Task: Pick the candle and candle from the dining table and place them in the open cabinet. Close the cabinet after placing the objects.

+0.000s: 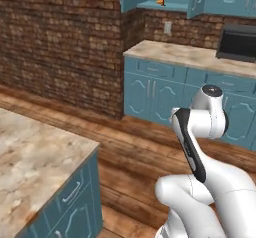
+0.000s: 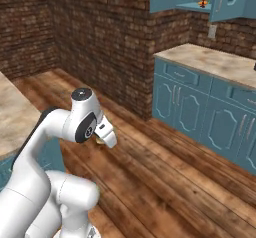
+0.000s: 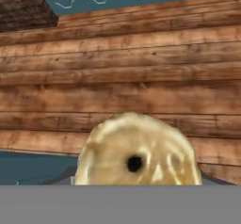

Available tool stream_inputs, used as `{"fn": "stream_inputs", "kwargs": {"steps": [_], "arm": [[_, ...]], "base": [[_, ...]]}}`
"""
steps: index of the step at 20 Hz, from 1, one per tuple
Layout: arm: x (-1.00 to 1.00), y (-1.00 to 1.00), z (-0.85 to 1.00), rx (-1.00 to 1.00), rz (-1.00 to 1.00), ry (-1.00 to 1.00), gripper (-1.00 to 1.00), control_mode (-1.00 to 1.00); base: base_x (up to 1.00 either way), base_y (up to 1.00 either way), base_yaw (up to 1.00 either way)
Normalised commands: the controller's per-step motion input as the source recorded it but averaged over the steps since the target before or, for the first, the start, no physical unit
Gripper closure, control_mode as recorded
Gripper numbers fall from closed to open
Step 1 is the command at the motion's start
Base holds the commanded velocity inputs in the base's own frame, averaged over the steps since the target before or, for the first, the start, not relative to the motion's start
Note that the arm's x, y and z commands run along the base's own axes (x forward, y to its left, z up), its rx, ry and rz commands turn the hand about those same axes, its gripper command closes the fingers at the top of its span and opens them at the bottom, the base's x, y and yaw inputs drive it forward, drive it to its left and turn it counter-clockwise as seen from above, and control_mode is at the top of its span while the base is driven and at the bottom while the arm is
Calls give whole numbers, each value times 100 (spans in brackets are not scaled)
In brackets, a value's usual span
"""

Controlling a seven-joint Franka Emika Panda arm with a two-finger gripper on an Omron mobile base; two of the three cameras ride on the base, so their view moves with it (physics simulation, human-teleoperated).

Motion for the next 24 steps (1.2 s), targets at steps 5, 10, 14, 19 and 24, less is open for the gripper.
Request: {"fn": "stream_inputs", "kwargs": {"steps": [5, 10, 14, 19, 24], "arm": [[0, 0, 0, 0, 0, 0, 100, 100], [0, 0, 0, 0, 0, 0, 100, 100], [0, 0, 0, 0, 0, 0, 100, 100], [0, 0, 0, 0, 0, 0, 100, 100], [0, 0, 0, 0, 0, 0, 100, 100]], "base": [[62, -24, -19], [70, -11, -19], [79, 0, -15], [87, 3, -13], [88, 10, -14]]}}
